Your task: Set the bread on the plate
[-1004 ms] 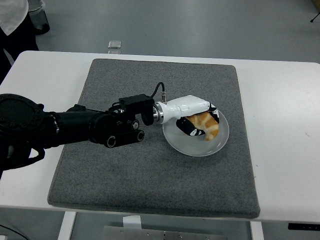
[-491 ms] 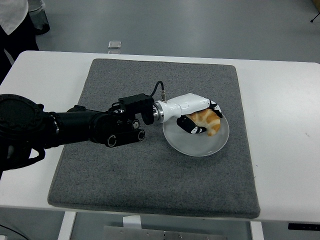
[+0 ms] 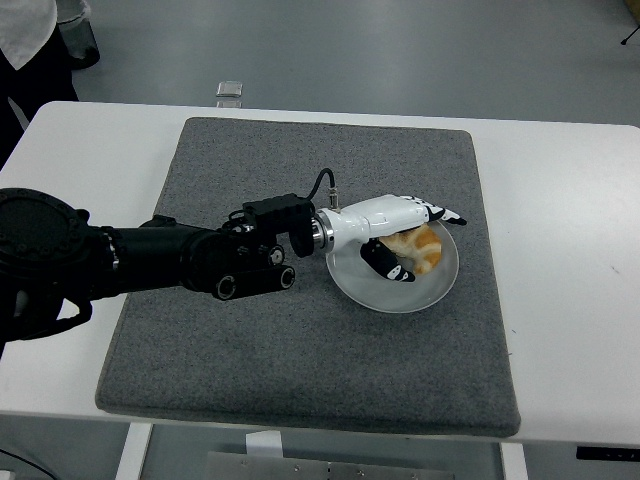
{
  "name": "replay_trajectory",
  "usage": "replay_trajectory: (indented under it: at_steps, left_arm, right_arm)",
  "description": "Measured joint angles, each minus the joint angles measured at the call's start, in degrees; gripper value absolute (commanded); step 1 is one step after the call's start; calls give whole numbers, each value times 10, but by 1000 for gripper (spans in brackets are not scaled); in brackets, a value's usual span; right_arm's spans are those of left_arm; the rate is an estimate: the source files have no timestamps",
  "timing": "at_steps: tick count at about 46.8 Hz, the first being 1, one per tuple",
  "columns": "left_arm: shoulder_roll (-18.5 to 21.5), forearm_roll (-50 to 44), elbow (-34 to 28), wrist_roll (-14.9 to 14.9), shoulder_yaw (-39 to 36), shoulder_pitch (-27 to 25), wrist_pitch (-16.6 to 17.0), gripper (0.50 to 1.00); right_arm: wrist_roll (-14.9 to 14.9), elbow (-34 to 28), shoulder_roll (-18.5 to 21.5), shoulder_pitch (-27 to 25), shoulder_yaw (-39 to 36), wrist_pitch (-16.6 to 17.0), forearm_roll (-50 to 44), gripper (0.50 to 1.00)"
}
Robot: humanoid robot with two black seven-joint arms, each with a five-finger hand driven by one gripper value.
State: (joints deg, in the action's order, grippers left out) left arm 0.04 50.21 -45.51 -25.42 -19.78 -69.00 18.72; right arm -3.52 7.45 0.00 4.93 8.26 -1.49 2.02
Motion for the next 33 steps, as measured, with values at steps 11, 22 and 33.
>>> replay_trajectory:
  at_steps: [11,22,33]
  left_arm:
    - [42,0,-12,-1,88,-6,-10,990]
    - [95,-45,-11,0,221,-1,-94,990]
    - [101,-202,59,4,309,1,-193,990]
  right_arm:
    - [0,0,0,0,0,0,0,930]
    - [0,0,0,0,0,0,0,932]
    - [0,0,0,0,0,0,0,930]
